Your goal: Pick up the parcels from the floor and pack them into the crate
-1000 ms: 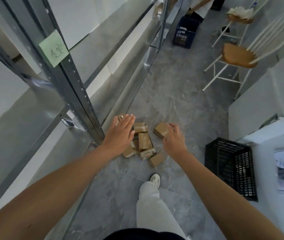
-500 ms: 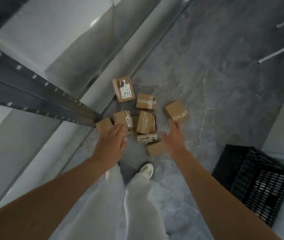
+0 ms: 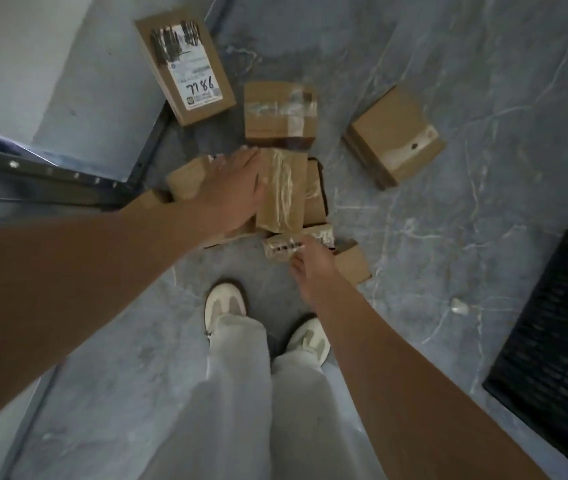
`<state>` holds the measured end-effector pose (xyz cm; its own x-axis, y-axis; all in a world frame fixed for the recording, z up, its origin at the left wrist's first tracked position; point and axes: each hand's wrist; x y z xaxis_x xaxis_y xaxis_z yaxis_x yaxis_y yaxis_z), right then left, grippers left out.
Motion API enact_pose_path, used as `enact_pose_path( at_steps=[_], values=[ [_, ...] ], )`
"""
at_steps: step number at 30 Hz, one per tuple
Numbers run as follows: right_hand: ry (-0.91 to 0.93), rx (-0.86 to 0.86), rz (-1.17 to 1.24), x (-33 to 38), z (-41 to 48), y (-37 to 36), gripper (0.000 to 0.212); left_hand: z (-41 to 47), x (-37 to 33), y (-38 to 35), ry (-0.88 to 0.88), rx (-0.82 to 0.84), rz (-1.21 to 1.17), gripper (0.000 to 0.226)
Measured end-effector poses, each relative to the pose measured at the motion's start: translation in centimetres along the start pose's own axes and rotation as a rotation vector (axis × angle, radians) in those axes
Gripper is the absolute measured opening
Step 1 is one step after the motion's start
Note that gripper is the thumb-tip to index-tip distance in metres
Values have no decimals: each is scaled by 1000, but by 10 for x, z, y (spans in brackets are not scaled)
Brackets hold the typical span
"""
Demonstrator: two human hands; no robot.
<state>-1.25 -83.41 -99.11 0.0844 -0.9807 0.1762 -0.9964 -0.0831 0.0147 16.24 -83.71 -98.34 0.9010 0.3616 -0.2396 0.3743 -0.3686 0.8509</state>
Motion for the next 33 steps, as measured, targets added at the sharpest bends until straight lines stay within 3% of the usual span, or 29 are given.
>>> enact_pose_path(
  at_steps=[3,7,12,15,19,22,24,28,33],
  values=[
    [-44,35,277,4,39,-10,39,54,6,-22,2,56,-91,47],
    [-89,84,428,23,47,-21,49,79,-2,-41,186,91,-455,37],
    [-42,43,250,47,-3,-36,47,42,-22,-13,289,-32,-713,26],
    [3,6,306,68,-54,-43,49,11,-21,48,367,-169,-835,21],
    [72,49,381,108,-142,-45,55,-34,-17,159,453,-301,-942,34],
    [261,139,270,144,-227,-45,44,-79,-24,252,464,-363,-995,40],
    [414,253,204,174,-303,-43,41,-120,-39,320,469,-381,-1033,31],
    [644,467,55,223,-439,-30,36,-202,-81,433,370,-531,-1183,21],
    [847,490,-63,259,-553,5,28,-276,-147,520,269,-774,-1184,32]
  ],
)
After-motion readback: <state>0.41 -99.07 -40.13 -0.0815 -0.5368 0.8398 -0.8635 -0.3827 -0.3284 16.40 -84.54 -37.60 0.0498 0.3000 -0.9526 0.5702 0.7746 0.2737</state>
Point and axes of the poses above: each hand's wrist, its own z-axis towards the middle knuckle, its own y-axis out of the back of the hand, x = y × z, and after that the axes turned 3 degrees about z, right-handed
